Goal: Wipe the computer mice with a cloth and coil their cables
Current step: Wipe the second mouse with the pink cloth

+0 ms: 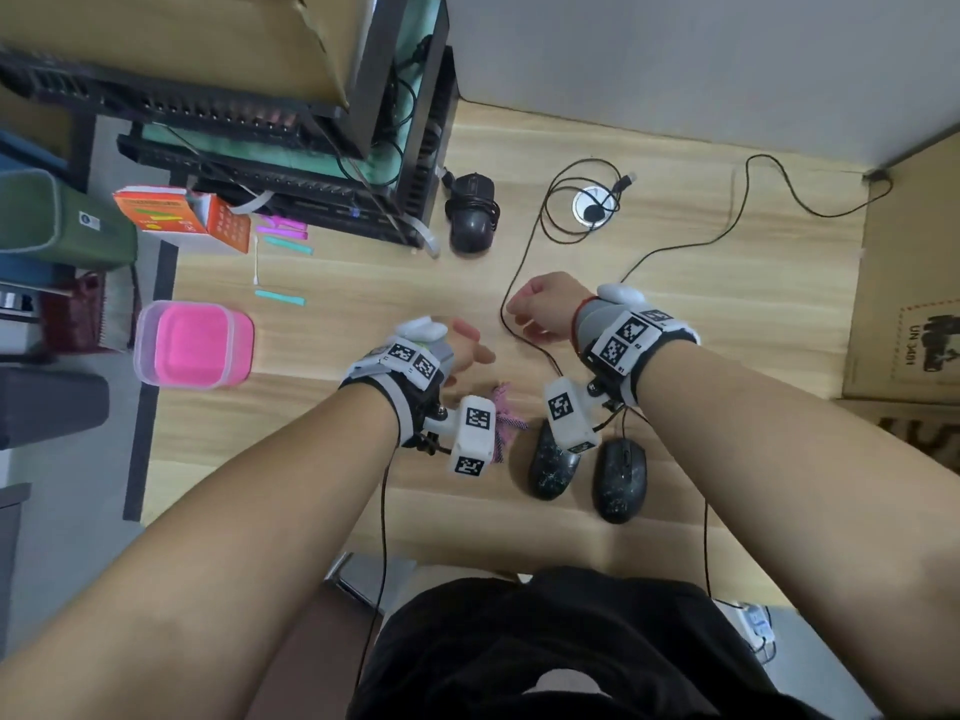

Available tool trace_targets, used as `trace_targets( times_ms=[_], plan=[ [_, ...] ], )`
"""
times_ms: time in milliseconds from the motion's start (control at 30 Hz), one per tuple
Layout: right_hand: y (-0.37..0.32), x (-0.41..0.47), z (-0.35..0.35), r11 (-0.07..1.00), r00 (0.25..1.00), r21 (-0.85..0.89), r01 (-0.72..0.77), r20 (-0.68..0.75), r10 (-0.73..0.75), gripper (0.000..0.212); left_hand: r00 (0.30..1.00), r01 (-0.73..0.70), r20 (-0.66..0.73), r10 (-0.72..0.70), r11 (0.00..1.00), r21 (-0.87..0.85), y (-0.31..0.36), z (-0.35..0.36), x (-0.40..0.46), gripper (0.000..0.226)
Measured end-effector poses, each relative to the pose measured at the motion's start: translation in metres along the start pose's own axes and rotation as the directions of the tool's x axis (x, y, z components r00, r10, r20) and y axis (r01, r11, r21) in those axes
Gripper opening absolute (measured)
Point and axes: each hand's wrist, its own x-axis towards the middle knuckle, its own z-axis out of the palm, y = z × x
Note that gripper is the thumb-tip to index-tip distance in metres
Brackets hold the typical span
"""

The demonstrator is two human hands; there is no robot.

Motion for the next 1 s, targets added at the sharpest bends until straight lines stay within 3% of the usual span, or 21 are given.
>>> trace_targets(
  times_ms=[100,167,233,367,433,500,567,667,800,867,1000],
  plan=[
    [0.021,-0.008,0.005,0.999,0.999,0.027,-0.028,0.043,0.027,0.002,0.993,0.021,0.115,-0.015,0.999,-0.049,-0.025,0.016,0.006,0.035],
    [0.031,-0.012,0.007,0.999,0.998,0.034,-0.031,0.053,0.029,0.006,0.997,-0.039,0.068,0.035,0.998,0.057,-0.037,0.026,0.011,0.021],
    [0.042,-0.018,0.010,0.999,0.997,0.022,-0.028,0.068,0.027,0.009,0.997,-0.075,0.033,0.070,0.980,0.186,-0.048,0.036,0.013,0.026],
    [0.062,-0.028,0.012,0.998,0.996,0.070,-0.006,0.088,-0.001,0.011,0.998,-0.046,-0.029,0.054,0.975,0.218,-0.059,0.044,0.011,0.027],
    [0.069,-0.034,0.012,0.997,0.992,0.069,0.030,0.122,-0.039,0.015,0.999,-0.031,0.040,0.032,0.999,-0.023,-0.058,0.042,0.004,0.007],
    [0.071,-0.041,0.013,0.997,0.981,0.006,0.081,0.175,-0.081,0.021,0.996,0.033,0.084,-0.006,0.946,-0.321,-0.049,0.041,-0.005,0.013],
    [0.073,-0.053,0.012,0.991,0.966,-0.015,0.135,0.222,-0.128,0.030,1.000,0.018,0.029,-0.004,0.875,-0.484,-0.036,0.043,-0.017,0.015],
    [0.073,-0.065,0.005,0.976,0.960,0.142,0.162,0.207,-0.190,0.034,0.996,-0.053,0.019,0.084,0.778,-0.626,-0.015,0.047,-0.031,0.009],
    [0.082,-0.073,-0.012,0.950,0.992,0.296,0.098,0.048,-0.117,0.016,0.996,-0.094,-0.048,0.081,0.844,-0.528,-0.014,0.059,-0.030,0.018],
    [0.096,-0.074,-0.023,0.956,0.999,0.291,0.046,-0.027,-0.040,0.012,0.998,-0.045,-0.056,0.025,0.917,-0.397,-0.024,0.072,-0.021,0.028],
    [0.127,-0.075,-0.022,0.968,0.998,0.244,-0.065,0.012,0.064,0.007,1.000,-0.017,-0.023,0.016,1.000,-0.020,-0.047,0.106,-0.023,0.039]
  ],
)
